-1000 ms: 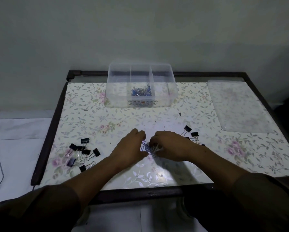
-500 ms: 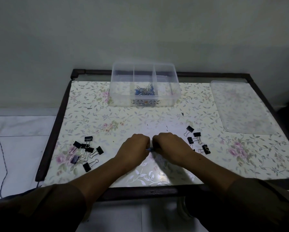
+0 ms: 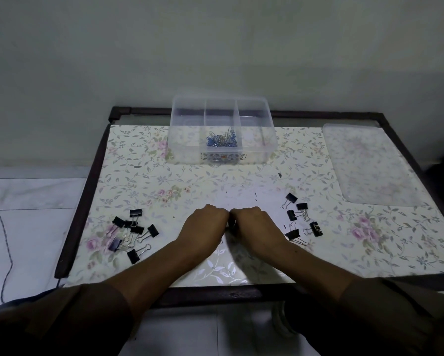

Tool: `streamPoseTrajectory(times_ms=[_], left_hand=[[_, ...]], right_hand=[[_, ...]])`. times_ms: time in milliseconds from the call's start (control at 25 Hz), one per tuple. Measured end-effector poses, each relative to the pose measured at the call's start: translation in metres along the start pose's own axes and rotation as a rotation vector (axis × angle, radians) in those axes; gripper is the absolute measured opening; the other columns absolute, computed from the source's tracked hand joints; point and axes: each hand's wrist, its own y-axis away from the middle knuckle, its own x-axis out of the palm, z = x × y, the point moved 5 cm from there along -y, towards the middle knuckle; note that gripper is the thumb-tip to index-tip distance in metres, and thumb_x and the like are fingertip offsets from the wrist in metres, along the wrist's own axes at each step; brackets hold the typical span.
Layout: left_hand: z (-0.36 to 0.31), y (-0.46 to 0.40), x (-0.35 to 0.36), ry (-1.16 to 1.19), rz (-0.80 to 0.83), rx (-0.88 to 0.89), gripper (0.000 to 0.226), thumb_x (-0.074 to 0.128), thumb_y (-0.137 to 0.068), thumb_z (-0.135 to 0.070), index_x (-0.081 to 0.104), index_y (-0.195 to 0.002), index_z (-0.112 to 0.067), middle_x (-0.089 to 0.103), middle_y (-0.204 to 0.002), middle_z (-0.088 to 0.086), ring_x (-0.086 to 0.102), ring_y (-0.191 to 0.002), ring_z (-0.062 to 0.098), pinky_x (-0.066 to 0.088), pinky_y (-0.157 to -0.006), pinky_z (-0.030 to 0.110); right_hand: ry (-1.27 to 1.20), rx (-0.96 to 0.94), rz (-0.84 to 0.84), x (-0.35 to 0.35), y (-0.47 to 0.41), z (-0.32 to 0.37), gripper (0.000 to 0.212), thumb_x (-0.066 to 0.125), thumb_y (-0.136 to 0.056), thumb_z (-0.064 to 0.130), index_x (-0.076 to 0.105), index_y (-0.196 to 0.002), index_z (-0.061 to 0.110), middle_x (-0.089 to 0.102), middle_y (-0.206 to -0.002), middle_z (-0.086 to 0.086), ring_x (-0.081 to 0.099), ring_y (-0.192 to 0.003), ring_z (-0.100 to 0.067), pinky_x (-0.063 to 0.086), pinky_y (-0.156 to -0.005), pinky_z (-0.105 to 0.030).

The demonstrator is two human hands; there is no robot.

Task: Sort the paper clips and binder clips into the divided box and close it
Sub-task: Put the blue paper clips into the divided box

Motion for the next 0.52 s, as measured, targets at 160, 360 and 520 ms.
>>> streamPoseTrajectory(times_ms=[160, 360, 520], left_hand=[[0.01, -0.002, -0.002, 0.157, -0.002, -0.08, 0.023, 0.055, -0.081, 0.001, 0.056, -0.066, -0.017, 0.062, -0.062, 0.0, 0.058, -0.057, 0.016, 0.043, -0.05, 0.027], [0.02, -0.001, -0.018, 0.509, -0.025, -0.127, 0.017, 0.063, -0.076, -0.002, 0.074, -0.073, -0.015, 0.071, -0.062, 0.0, 0.068, -0.059, 0.015, 0.053, -0.058, 0.03], [0.024, -0.032, -0.067, 0.518, -0.186, -0.023, 0.014, 0.07, -0.076, -0.005, 0.076, -0.077, -0.017, 0.072, -0.069, -0.004, 0.065, -0.064, 0.006, 0.041, -0.059, 0.008]], right_hand=[[-0.194, 0.123, -0.013, 0.002, -0.001, -0.001, 0.016, 0.059, -0.087, 0.009, 0.074, -0.089, 0.015, 0.075, -0.085, -0.005, 0.069, -0.081, -0.023, 0.056, -0.073, -0.035], [-0.373, 0.132, 0.013, -0.019, -0.004, -0.003, 0.011, 0.069, -0.087, 0.008, 0.078, -0.085, 0.014, 0.074, -0.073, -0.002, 0.074, -0.075, -0.021, 0.059, -0.075, -0.035], [-0.415, 0.095, -0.097, -0.073, -0.033, -0.009, 0.008, 0.071, -0.088, 0.008, 0.078, -0.087, 0.012, 0.077, -0.077, -0.006, 0.075, -0.073, -0.018, 0.06, -0.073, -0.031]])
